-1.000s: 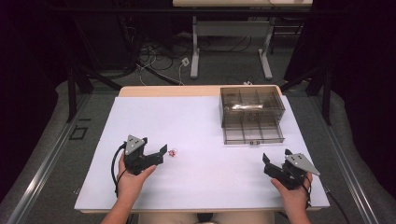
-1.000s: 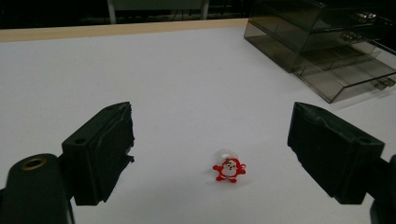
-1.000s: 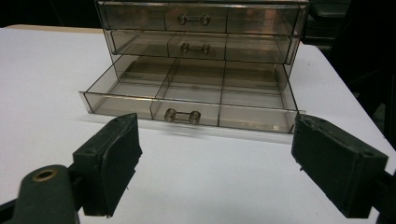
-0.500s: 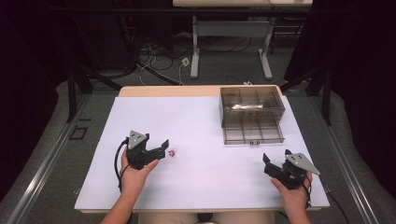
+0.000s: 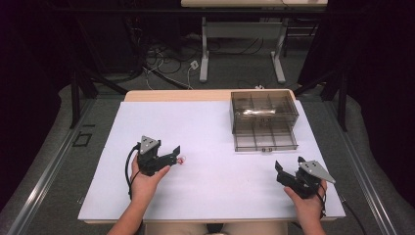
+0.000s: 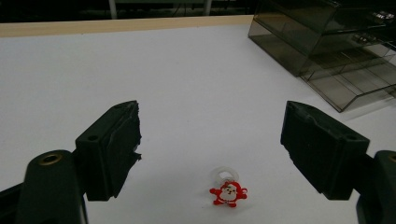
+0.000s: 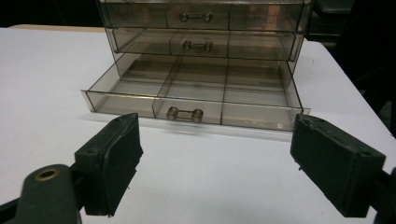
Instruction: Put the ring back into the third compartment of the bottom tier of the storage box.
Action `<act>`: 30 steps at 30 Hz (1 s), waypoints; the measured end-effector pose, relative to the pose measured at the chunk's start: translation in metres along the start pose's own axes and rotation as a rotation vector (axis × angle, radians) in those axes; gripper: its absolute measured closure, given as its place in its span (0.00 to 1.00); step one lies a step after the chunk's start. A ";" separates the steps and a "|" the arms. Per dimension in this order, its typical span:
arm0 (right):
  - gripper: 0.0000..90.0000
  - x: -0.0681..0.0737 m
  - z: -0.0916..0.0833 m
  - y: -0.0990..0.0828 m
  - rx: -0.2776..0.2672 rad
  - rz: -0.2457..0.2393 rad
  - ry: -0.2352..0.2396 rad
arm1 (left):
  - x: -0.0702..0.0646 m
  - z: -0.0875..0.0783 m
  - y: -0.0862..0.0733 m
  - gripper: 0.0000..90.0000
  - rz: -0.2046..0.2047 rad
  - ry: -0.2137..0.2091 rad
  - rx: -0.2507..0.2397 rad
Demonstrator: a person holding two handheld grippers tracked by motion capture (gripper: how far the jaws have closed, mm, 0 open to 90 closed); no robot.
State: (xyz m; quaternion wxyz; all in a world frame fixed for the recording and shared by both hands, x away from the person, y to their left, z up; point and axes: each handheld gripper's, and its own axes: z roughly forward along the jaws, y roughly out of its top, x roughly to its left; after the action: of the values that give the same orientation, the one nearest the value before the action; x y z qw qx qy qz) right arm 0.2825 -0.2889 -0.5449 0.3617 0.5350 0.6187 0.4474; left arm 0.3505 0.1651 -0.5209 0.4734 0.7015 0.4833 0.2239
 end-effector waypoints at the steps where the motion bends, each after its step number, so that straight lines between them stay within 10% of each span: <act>1: 0.18 0.001 0.000 0.000 -0.004 -0.003 0.003 | 0.000 0.000 0.000 0.22 0.000 0.000 0.000; 9: 0.20 0.013 0.002 0.006 -0.011 -0.011 0.068 | 0.004 -0.001 -0.002 0.22 -0.024 -0.007 -0.004; 18: 0.24 0.059 0.018 0.019 0.073 -0.121 0.209 | 0.010 -0.002 -0.001 0.17 -0.069 -0.024 -0.013; 30: 0.37 0.112 0.036 0.042 0.056 -0.272 0.331 | 0.019 -0.004 -0.007 0.07 -0.079 -0.028 -0.009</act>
State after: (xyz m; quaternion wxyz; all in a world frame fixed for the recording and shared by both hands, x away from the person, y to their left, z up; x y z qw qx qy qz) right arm 0.3113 -0.1709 -0.5136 0.2972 0.3755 0.7485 0.4587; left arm 0.3522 0.1840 -0.5280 0.4917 0.6827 0.5032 0.1973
